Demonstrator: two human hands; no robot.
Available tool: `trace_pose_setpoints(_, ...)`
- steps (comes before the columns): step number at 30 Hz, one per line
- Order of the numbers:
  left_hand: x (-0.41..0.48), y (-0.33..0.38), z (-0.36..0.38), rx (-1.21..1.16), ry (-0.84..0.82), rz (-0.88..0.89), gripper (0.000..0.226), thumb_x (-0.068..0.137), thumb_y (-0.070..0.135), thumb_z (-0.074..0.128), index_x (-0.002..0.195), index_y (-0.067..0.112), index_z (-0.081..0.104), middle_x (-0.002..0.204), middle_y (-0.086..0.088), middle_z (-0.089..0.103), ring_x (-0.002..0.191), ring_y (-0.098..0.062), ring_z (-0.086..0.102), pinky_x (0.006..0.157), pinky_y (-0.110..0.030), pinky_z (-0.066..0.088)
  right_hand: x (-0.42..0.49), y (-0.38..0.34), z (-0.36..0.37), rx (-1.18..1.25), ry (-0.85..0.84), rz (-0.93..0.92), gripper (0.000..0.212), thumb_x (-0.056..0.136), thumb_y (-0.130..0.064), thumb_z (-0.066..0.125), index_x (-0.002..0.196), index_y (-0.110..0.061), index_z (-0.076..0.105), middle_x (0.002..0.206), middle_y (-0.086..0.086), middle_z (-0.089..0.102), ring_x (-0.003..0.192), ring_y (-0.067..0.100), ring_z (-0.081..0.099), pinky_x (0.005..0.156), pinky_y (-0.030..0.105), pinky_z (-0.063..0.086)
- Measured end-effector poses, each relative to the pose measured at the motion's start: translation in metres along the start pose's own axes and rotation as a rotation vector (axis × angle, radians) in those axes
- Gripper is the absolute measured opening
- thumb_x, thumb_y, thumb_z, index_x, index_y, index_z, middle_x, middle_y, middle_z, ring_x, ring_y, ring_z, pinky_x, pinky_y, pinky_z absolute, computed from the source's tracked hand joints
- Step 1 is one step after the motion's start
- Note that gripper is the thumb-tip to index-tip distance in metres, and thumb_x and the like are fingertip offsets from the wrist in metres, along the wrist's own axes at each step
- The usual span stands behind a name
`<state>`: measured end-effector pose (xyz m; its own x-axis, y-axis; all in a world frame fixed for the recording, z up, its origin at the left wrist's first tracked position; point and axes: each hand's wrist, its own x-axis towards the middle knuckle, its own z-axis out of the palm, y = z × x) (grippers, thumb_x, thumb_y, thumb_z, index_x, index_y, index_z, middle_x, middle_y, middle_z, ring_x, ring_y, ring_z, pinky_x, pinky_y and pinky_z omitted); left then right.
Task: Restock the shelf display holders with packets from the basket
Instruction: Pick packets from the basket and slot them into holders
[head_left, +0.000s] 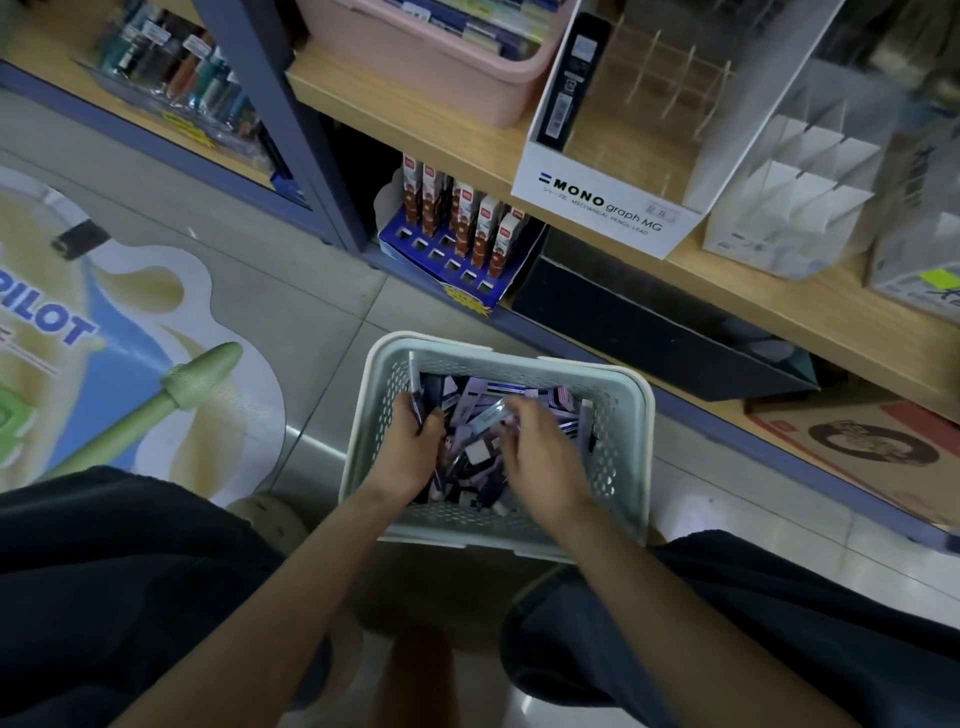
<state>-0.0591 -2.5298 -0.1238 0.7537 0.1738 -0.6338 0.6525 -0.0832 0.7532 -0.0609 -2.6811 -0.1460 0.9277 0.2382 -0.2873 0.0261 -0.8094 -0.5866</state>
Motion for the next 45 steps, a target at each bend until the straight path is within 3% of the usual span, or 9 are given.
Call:
trace_pose_setpoints(4,-0.003,-0.007,-0.014,0.041,-0.08,-0.036,0.006,0.099,0.011,0.041,0.103,0.008,0.044,0.064,-0.004,0.047,0.044,0.0,0.047,0.045,-0.01,0.04,0.027,0.025,0.003,-0.166,-0.22,-0.123,0.056,0.094,-0.011,0.052,0.145,-0.013,0.028,0.141,0.01,0.043,0.125,0.023,0.046,0.102,0.032,0.036)
trace_pose_setpoints(8,-0.007,-0.011,-0.019,0.044,-0.111,-0.057,0.007,0.097,0.015,0.046,0.099,0.008,0.046,0.064,-0.004,0.052,0.055,-0.013,0.052,0.055,-0.025,0.044,0.038,0.036,0.017,-0.278,-0.398,-0.187,0.064,0.091,-0.021,0.06,0.145,-0.014,0.027,0.15,0.008,0.031,0.137,0.023,0.028,0.109,0.035,0.028)
trace_pose_setpoints(21,-0.009,-0.015,-0.02,0.036,-0.1,-0.089,0.01,0.098,0.013,0.045,0.091,0.008,0.039,0.064,-0.006,0.049,0.048,-0.01,0.049,0.045,-0.018,0.046,0.026,0.048,0.037,-0.459,-0.36,-0.083,0.044,0.096,-0.025,0.05,0.136,-0.009,0.038,0.135,0.01,0.049,0.126,0.022,0.039,0.097,0.032,0.022)
trace_pose_setpoints(27,-0.014,-0.016,-0.013,0.158,0.043,-0.017,0.021,0.092,0.021,0.057,0.104,0.006,0.049,0.071,-0.001,0.055,0.054,-0.008,0.05,0.049,-0.015,0.044,0.018,0.033,0.018,-0.183,-0.292,-0.019,0.03,0.1,-0.027,0.043,0.119,-0.004,0.048,0.115,0.016,0.057,0.102,0.03,0.053,0.079,0.035,0.04)
trace_pose_setpoints(32,-0.029,-0.002,-0.002,0.108,0.123,0.054,0.015,0.089,0.019,0.061,0.093,0.009,0.051,0.067,0.0,0.054,0.061,-0.018,0.05,0.048,-0.025,0.04,0.007,0.007,-0.009,-0.006,-0.193,-0.028,0.032,0.1,-0.027,0.04,0.116,-0.001,0.048,0.113,0.01,0.043,0.094,0.027,0.052,0.069,0.031,0.03)
trace_pose_setpoints(35,-0.04,0.015,0.003,0.022,0.126,0.099,0.015,0.091,0.017,0.058,0.103,0.011,0.052,0.081,-0.002,0.059,0.075,-0.021,0.059,0.073,-0.041,0.051,0.002,-0.015,-0.022,0.211,-0.146,0.021,0.027,0.099,-0.024,0.045,0.115,-0.003,0.051,0.111,0.01,0.051,0.1,0.026,0.053,0.082,0.034,0.04)
trace_pose_setpoints(37,-0.049,0.027,0.006,-0.042,0.102,0.107,0.023,0.091,0.02,0.058,0.113,0.011,0.055,0.094,-0.004,0.064,0.087,-0.02,0.064,0.08,-0.035,0.052,-0.006,-0.028,-0.033,0.344,-0.108,0.053,0.016,0.098,-0.021,0.047,0.109,-0.01,0.05,0.098,0.0,0.056,0.091,0.013,0.057,0.076,0.025,0.043)
trace_pose_setpoints(41,-0.069,0.051,0.012,-0.208,0.062,0.126,0.003,0.091,0.012,0.057,0.092,0.009,0.058,0.057,0.003,0.056,0.043,0.001,0.051,0.044,-0.011,0.042,-0.026,-0.049,-0.061,0.518,-0.071,0.076,0.017,0.098,-0.018,0.045,0.113,-0.009,0.045,0.088,-0.009,0.057,0.075,-0.007,0.056,0.07,0.012,0.043)
trace_pose_setpoints(45,-0.084,0.068,0.019,-0.189,0.002,0.152,0.012,0.089,0.017,0.063,0.081,0.007,0.06,0.063,-0.013,0.057,0.054,-0.018,0.053,0.055,-0.026,0.046,-0.047,-0.059,-0.087,0.472,-0.05,0.06,0.022,0.098,-0.021,0.045,0.114,-0.005,0.044,0.088,0.003,0.058,0.077,0.012,0.054,0.073,0.03,0.042)
